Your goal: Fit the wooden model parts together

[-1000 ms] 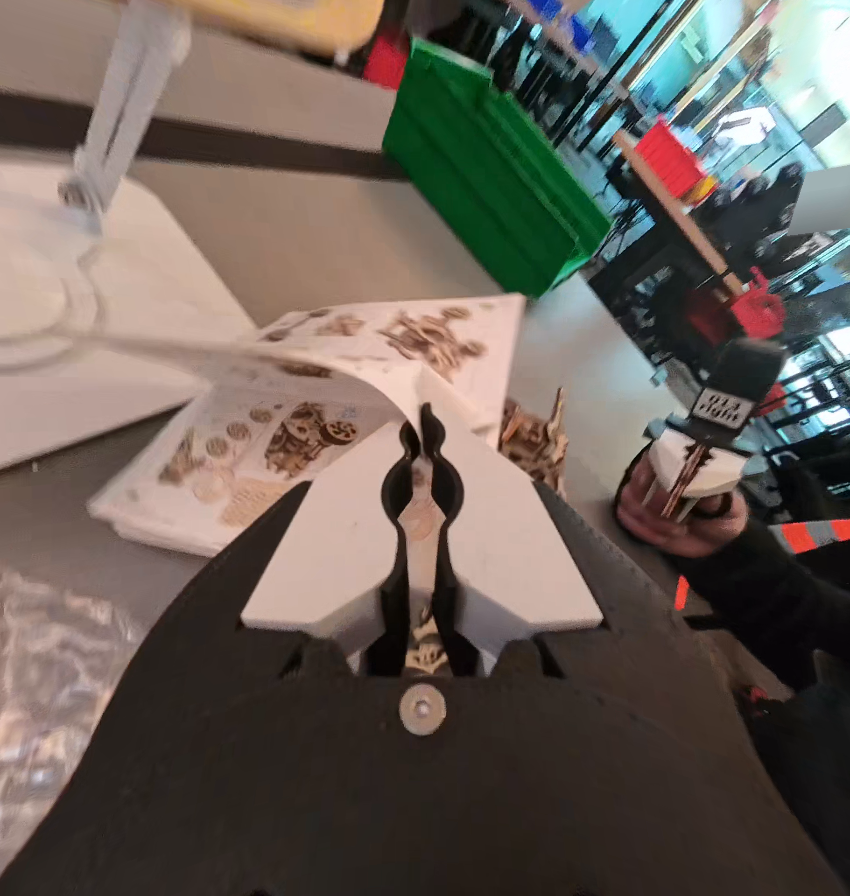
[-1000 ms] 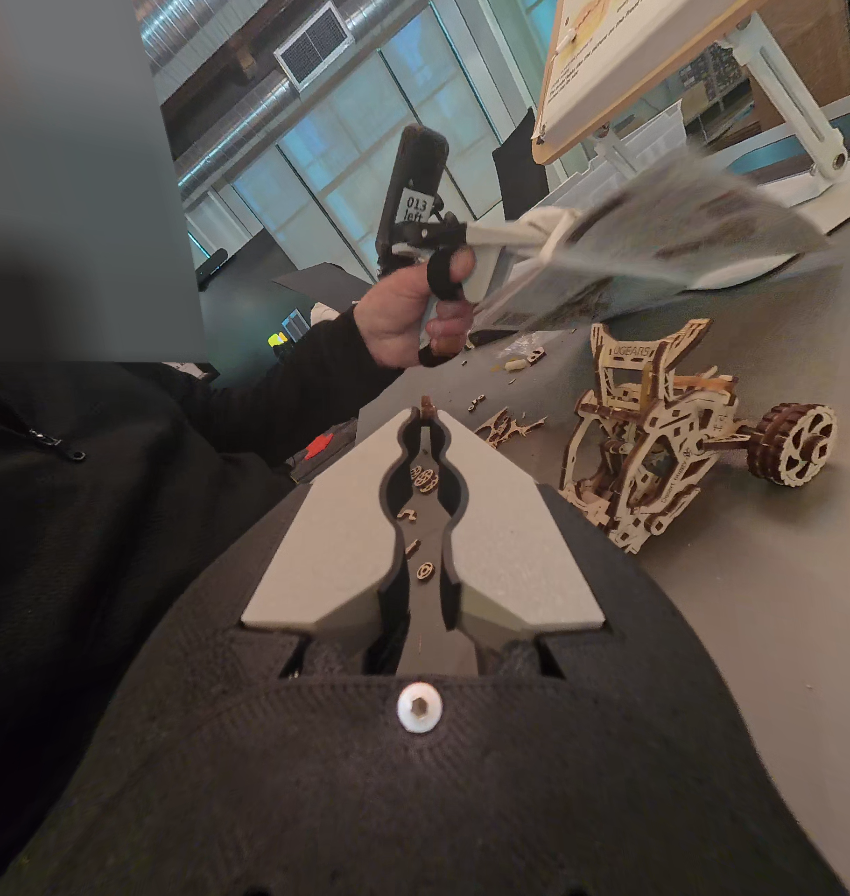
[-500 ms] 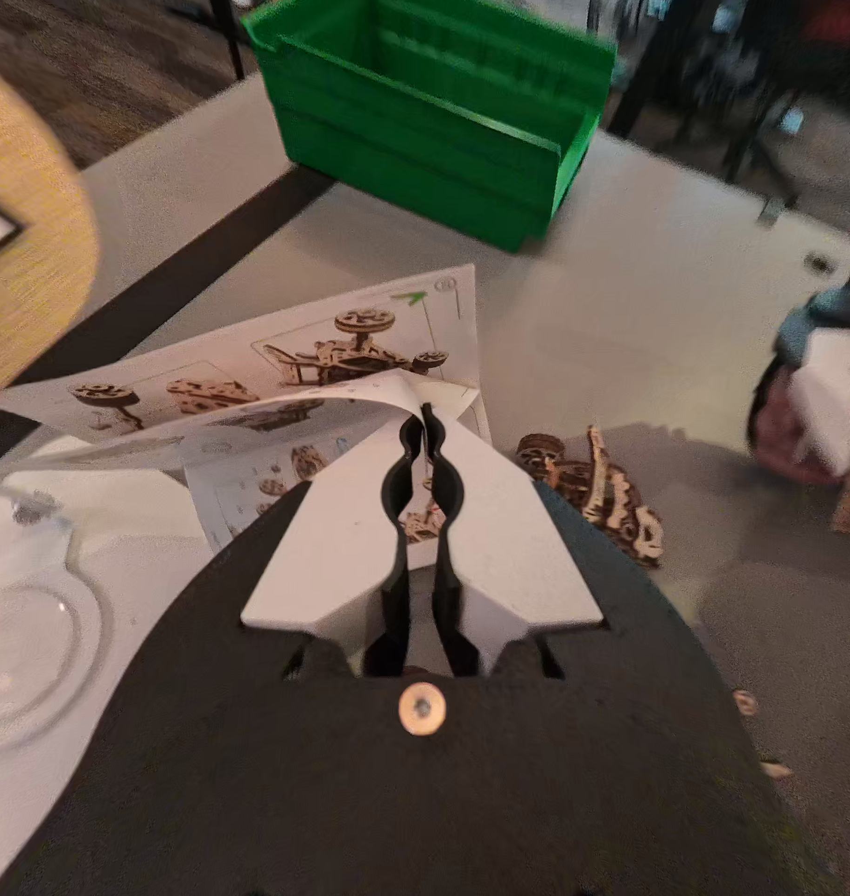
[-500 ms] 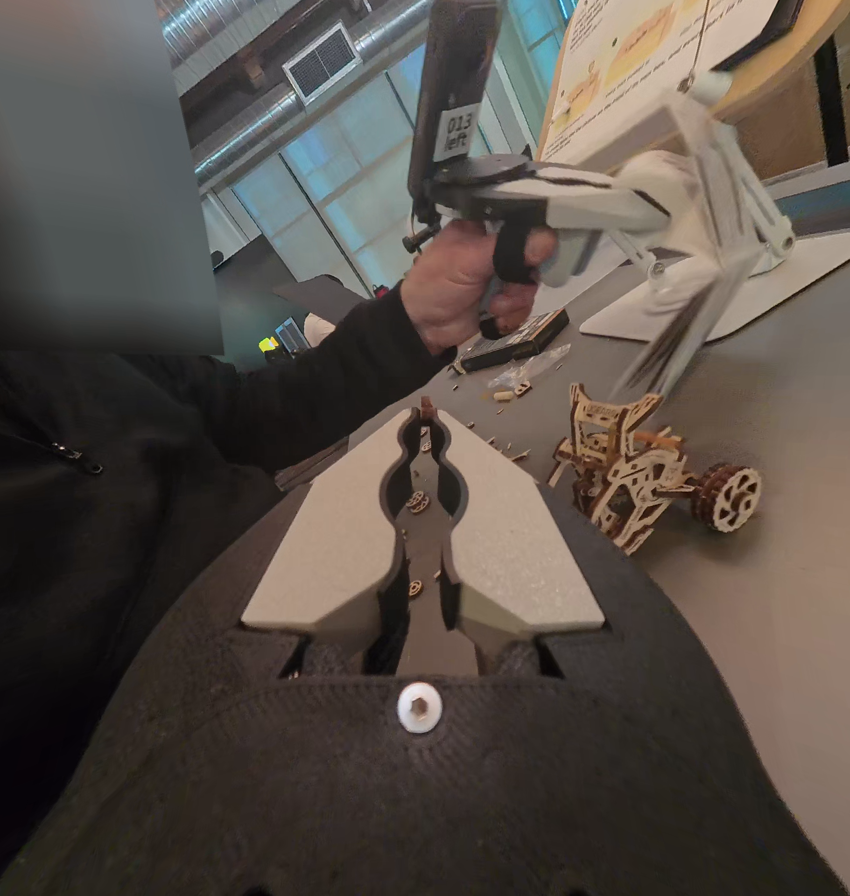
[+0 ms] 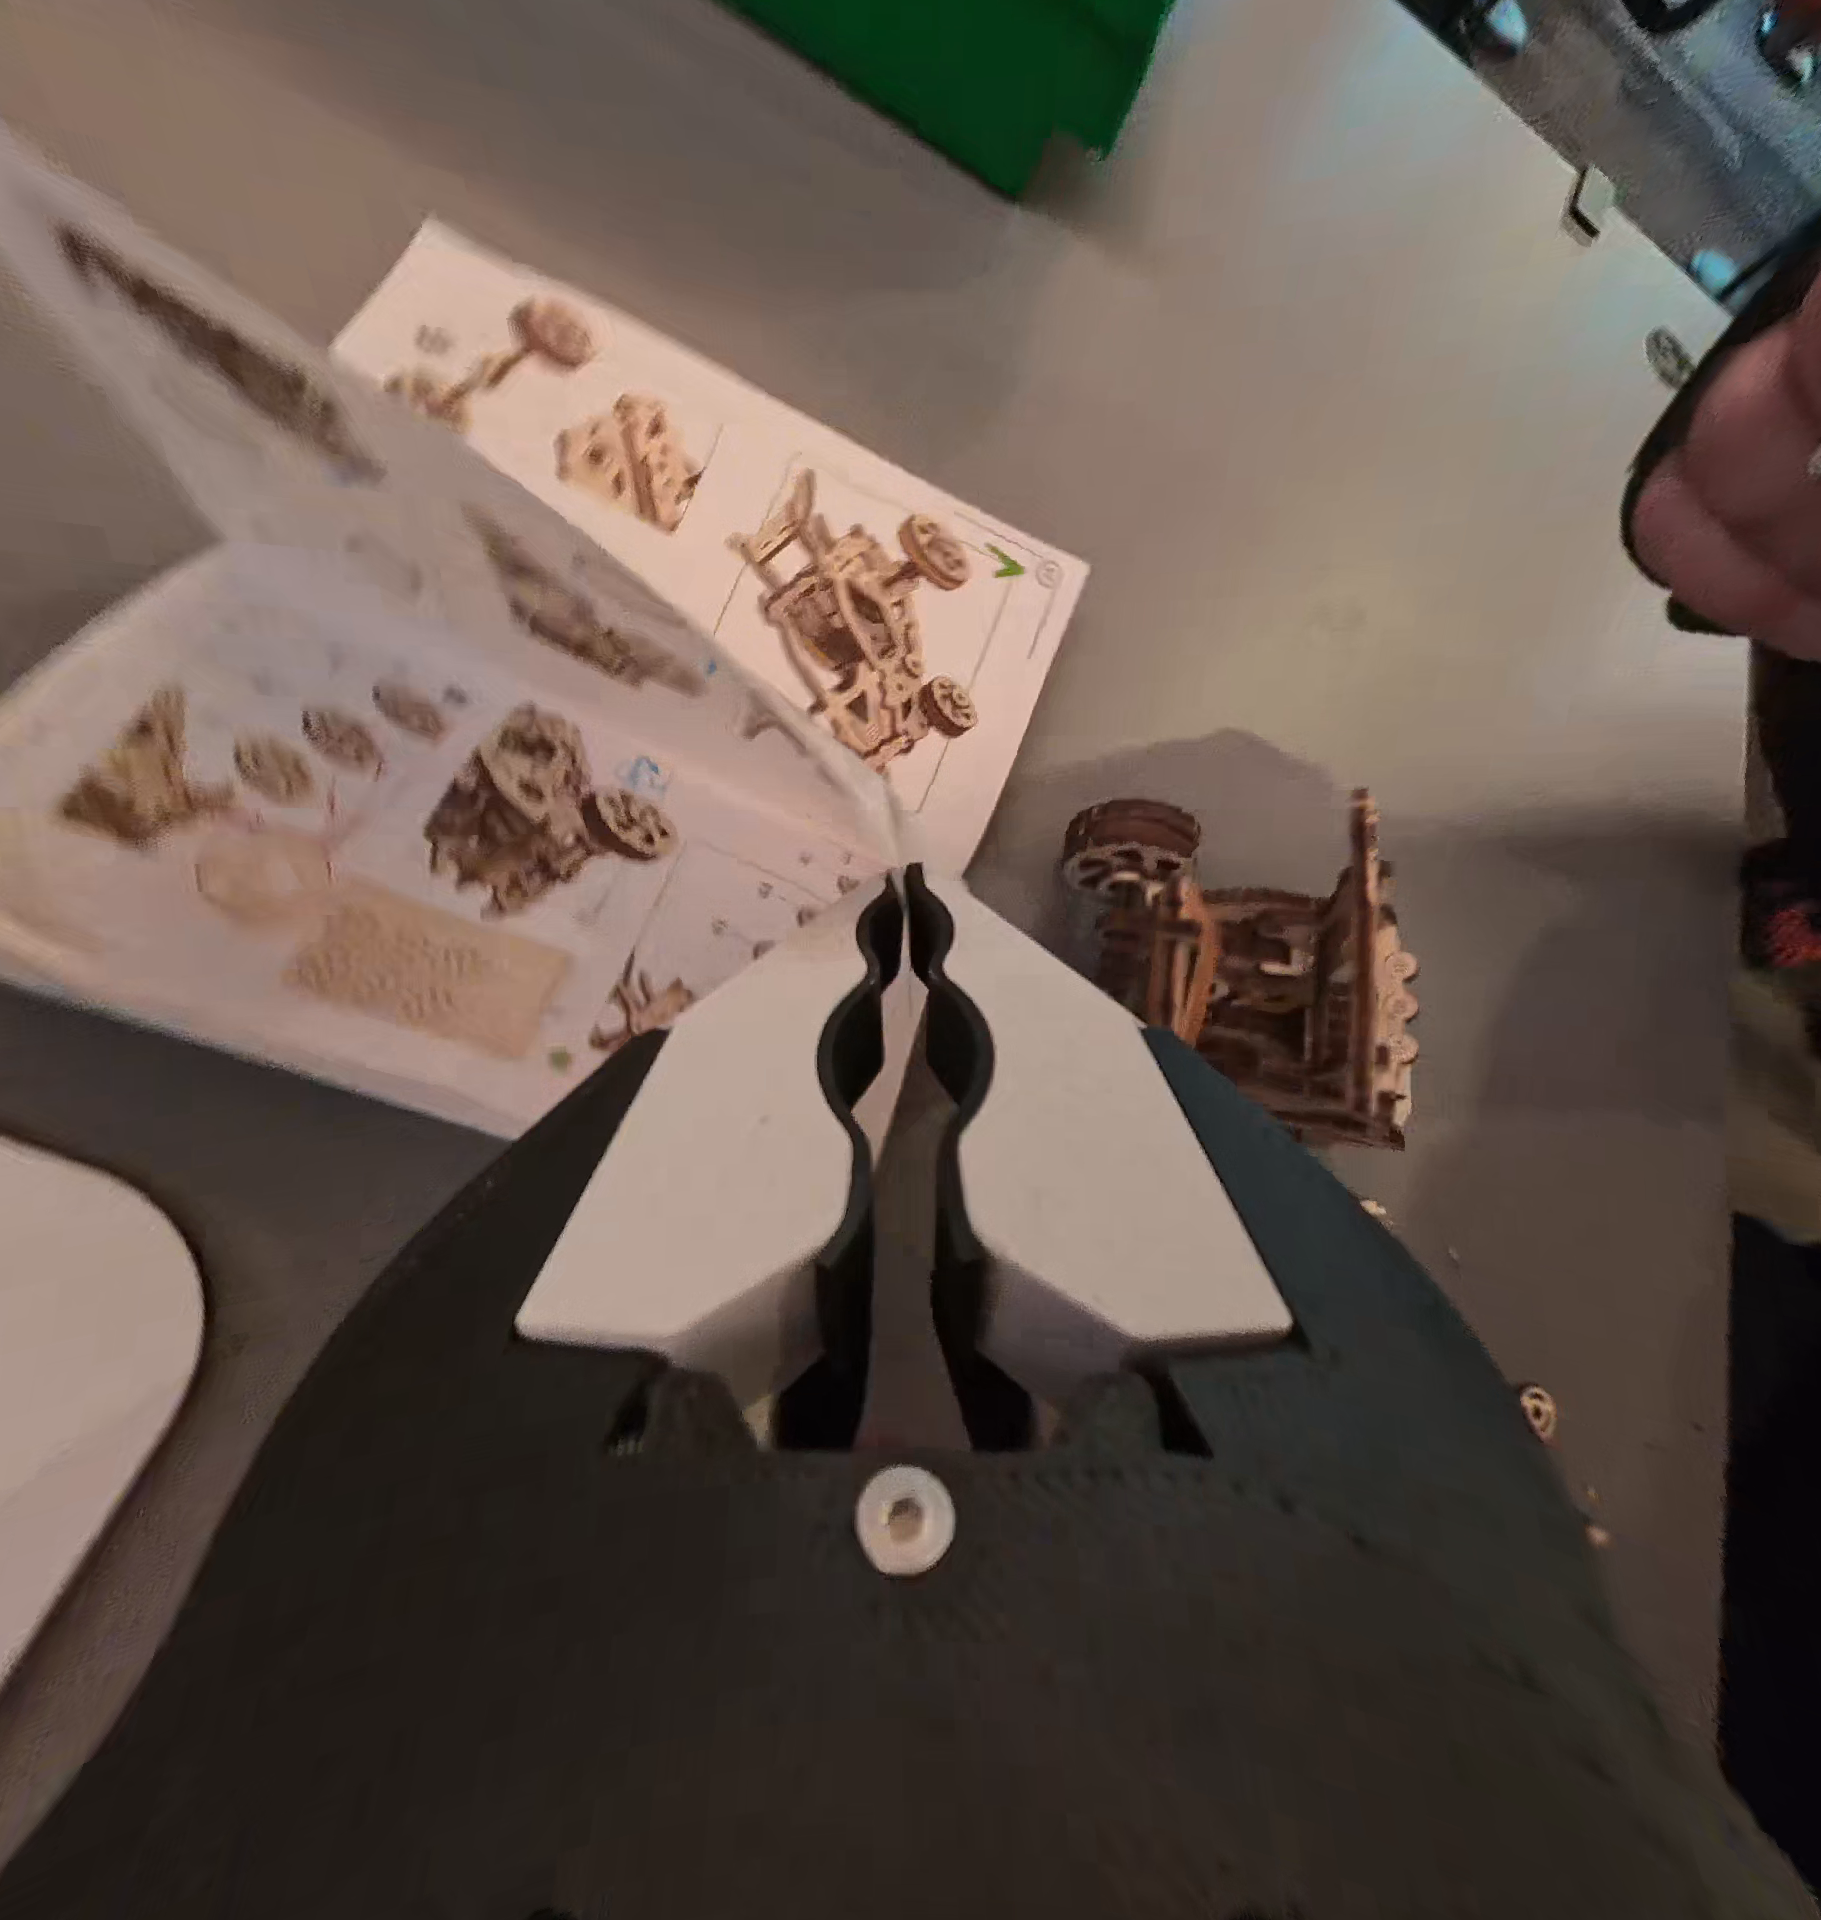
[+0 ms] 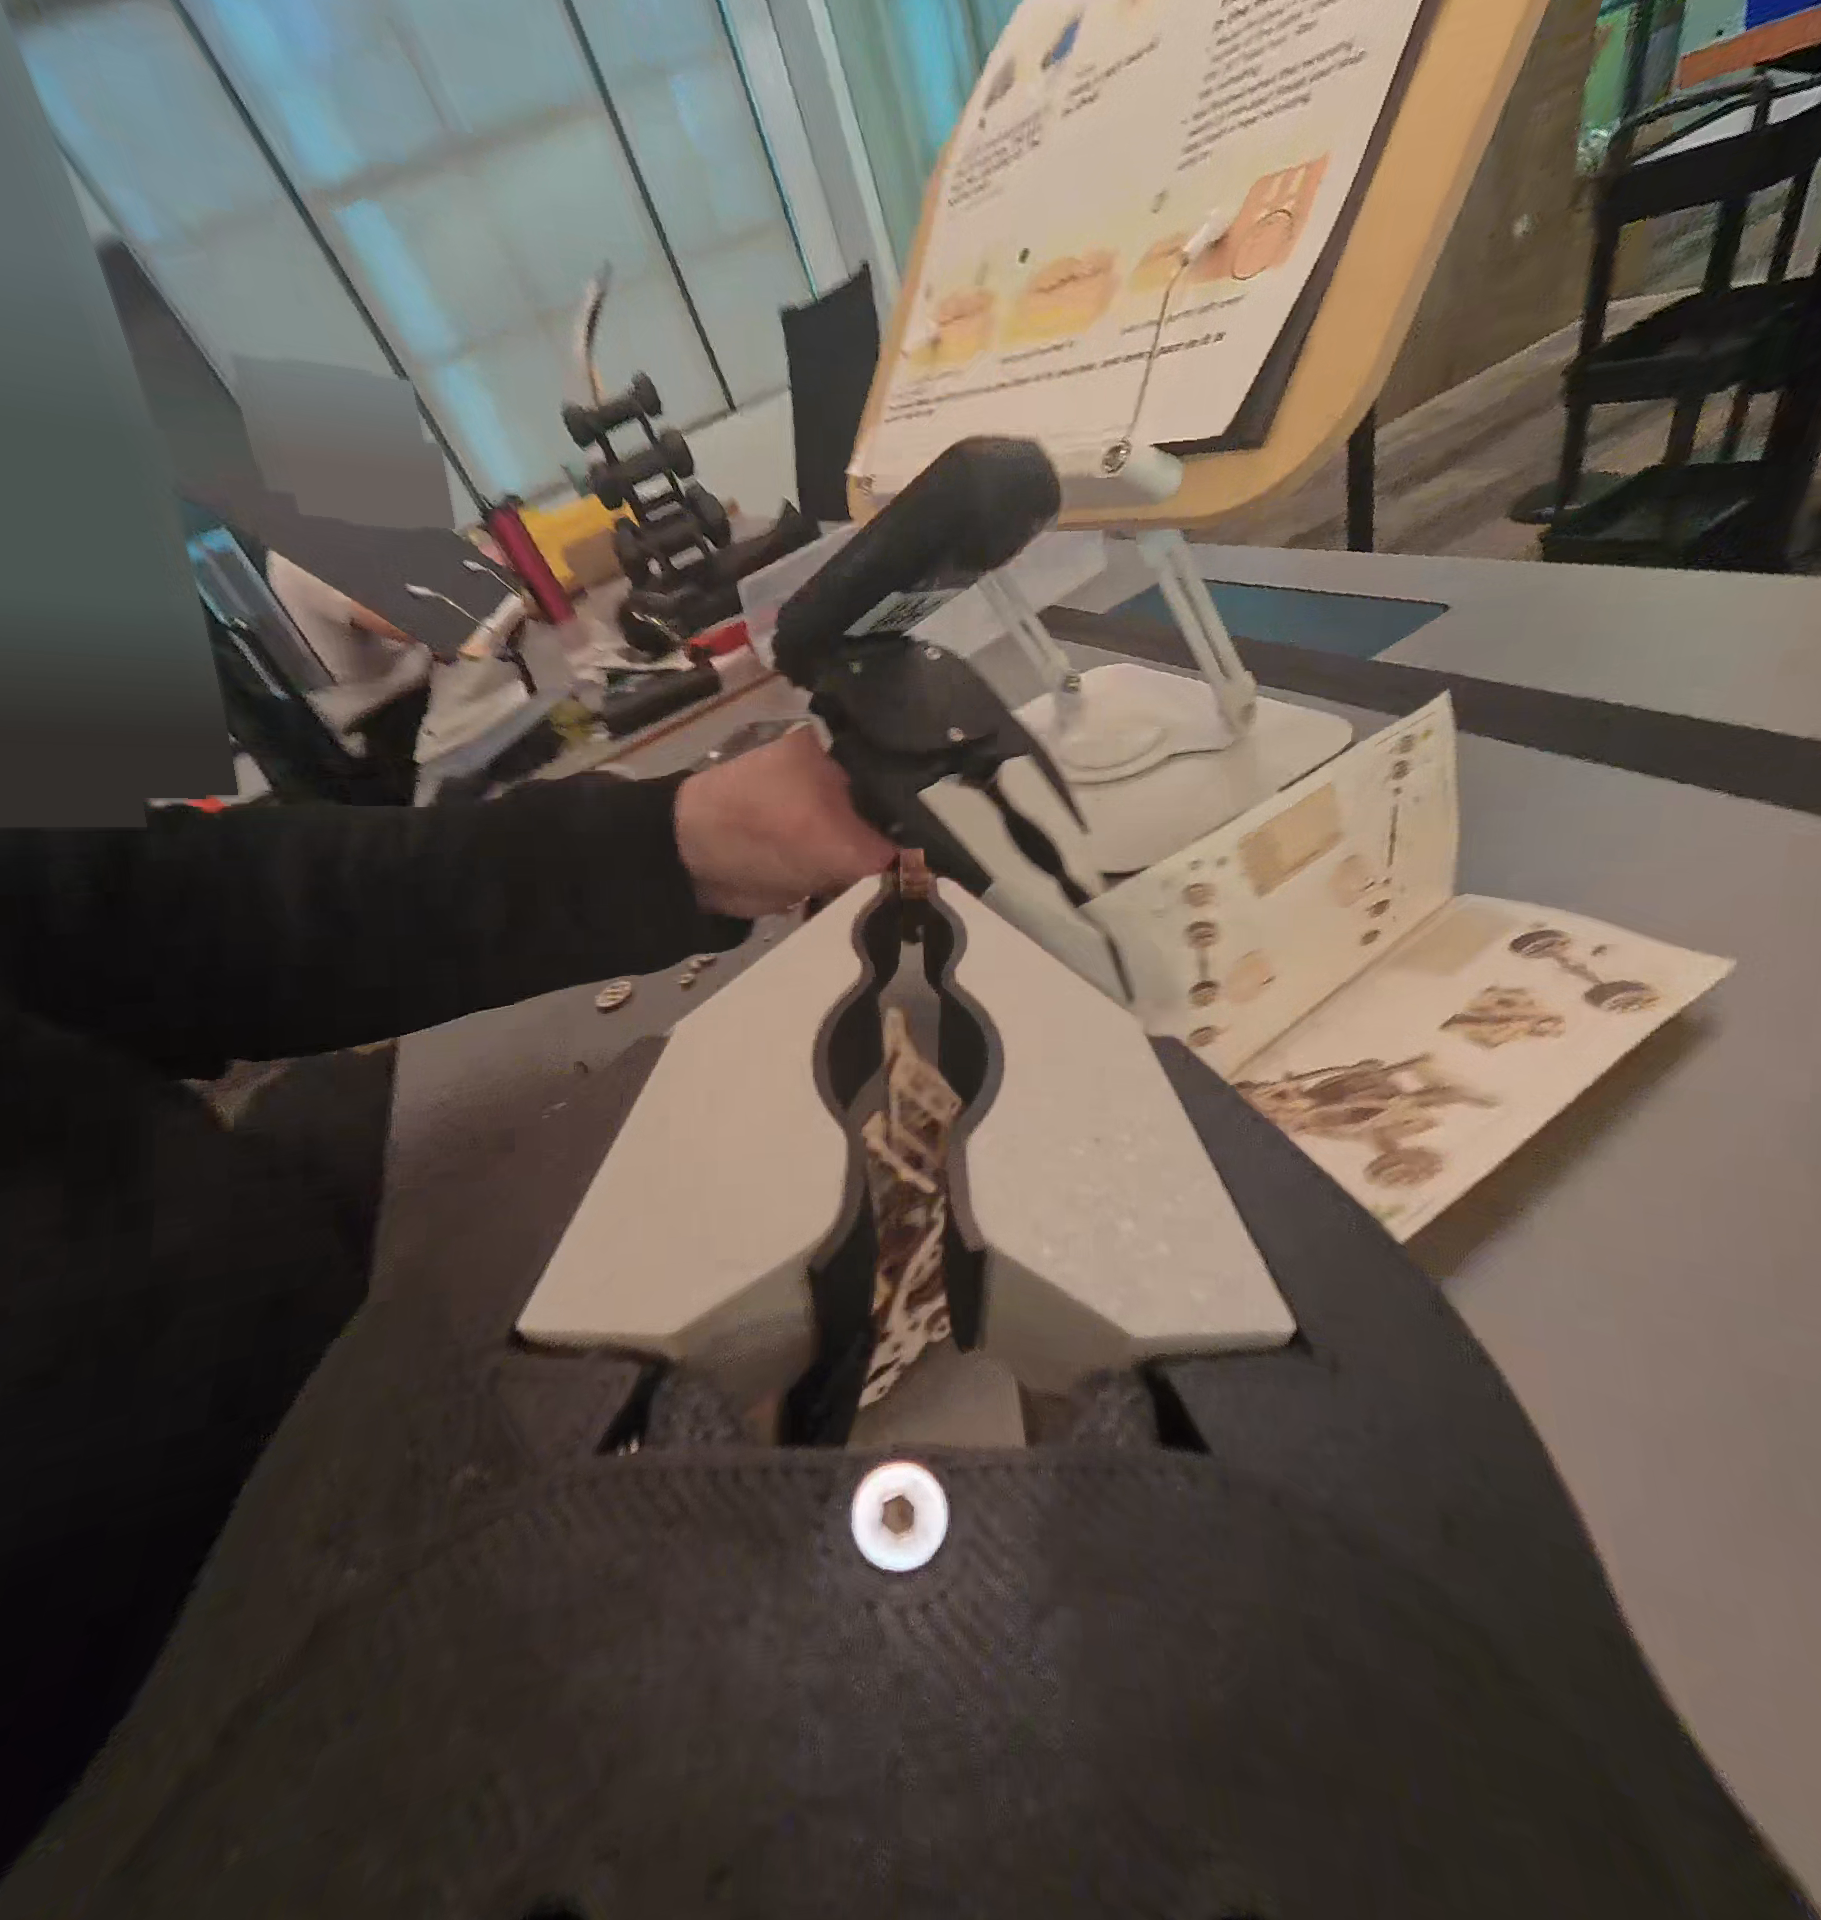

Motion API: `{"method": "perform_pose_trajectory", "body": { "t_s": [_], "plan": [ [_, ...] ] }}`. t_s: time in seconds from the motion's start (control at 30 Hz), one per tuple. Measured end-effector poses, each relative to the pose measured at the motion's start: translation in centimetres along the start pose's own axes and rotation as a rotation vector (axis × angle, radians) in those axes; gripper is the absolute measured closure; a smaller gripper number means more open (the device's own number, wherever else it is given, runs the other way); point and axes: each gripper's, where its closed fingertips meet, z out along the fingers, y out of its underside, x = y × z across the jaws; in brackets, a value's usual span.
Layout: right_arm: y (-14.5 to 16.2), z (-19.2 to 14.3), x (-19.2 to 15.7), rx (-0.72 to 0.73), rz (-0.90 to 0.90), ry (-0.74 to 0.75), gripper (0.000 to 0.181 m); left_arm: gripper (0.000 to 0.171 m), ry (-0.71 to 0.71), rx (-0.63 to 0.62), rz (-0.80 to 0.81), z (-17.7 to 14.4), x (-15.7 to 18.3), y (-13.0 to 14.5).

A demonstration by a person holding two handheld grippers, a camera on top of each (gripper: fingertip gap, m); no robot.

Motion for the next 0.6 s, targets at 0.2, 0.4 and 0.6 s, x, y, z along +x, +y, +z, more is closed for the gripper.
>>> {"method": "perform_pose_trajectory", "body": {
  "t_s": [0.2, 0.4, 0.6],
  "plan": [
    [0.3, 4.3, 4.3, -0.222, -0.162, 0.132, 0.181, 0.167, -0.029, 0.06, -0.166, -1.1, -2.0, 2.5],
    [3.9, 9.4, 8.6, -0.501, -0.23, 0.114, 0.181, 0.157, -0.035, 0.072, -0.275, -1.7, -3.1, 3.6],
    [9.1, 12.0, 11.9, -0.68, -0.149, 0.057, 0.18, 0.156, -0.099, 0.035, -0.265, -2.1, -3.8, 4.8]
  ]
}}
